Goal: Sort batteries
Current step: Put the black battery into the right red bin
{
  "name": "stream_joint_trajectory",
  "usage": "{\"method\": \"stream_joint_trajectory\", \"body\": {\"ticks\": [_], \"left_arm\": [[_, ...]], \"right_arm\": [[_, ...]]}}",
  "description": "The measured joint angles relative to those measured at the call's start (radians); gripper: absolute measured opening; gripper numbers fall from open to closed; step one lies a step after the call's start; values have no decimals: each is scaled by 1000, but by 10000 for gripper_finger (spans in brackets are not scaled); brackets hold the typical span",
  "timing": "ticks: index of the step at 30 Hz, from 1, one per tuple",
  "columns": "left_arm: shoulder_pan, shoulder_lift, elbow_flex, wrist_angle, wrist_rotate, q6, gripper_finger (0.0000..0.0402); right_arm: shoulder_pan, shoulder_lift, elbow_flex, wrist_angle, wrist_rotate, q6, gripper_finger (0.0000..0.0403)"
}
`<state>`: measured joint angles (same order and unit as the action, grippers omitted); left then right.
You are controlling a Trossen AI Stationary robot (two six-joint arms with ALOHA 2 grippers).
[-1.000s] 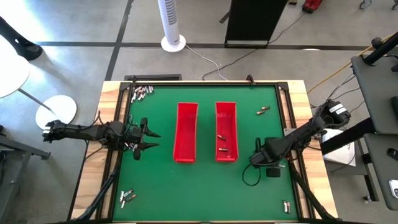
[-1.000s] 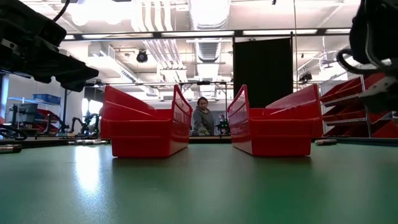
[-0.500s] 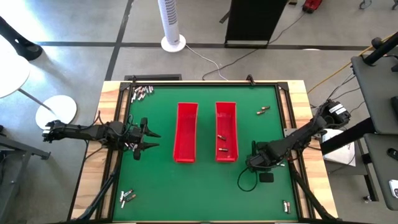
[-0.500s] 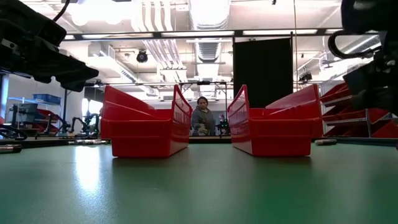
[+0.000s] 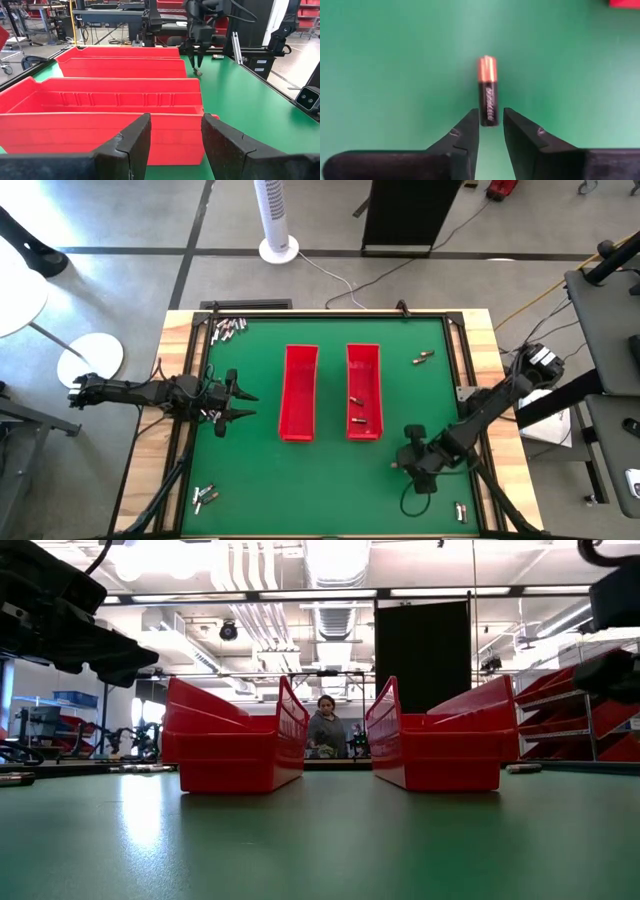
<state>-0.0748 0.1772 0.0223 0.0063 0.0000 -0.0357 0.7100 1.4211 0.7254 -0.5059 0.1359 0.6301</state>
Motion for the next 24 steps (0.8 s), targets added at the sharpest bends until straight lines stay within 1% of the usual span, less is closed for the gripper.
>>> {"method": "stream_joint_trajectory", "body": {"ticks": [3,7,16,18,24], "left_arm": [[0,0,0,0,0,0,155],[0,0,0,0,0,0,155],[0,0,0,0,0,0,155],[0,0,0,0,0,0,155],[0,0,0,0,0,0,155]], "right_arm": [[12,17,-1,29,24,1,91],[17,56,-1,79,28,-6,98],[20,141,-1,184,101,-40,114],[25,142,-1,204,132,-35,116],[70,152,-13,221,280,6,109]]}}
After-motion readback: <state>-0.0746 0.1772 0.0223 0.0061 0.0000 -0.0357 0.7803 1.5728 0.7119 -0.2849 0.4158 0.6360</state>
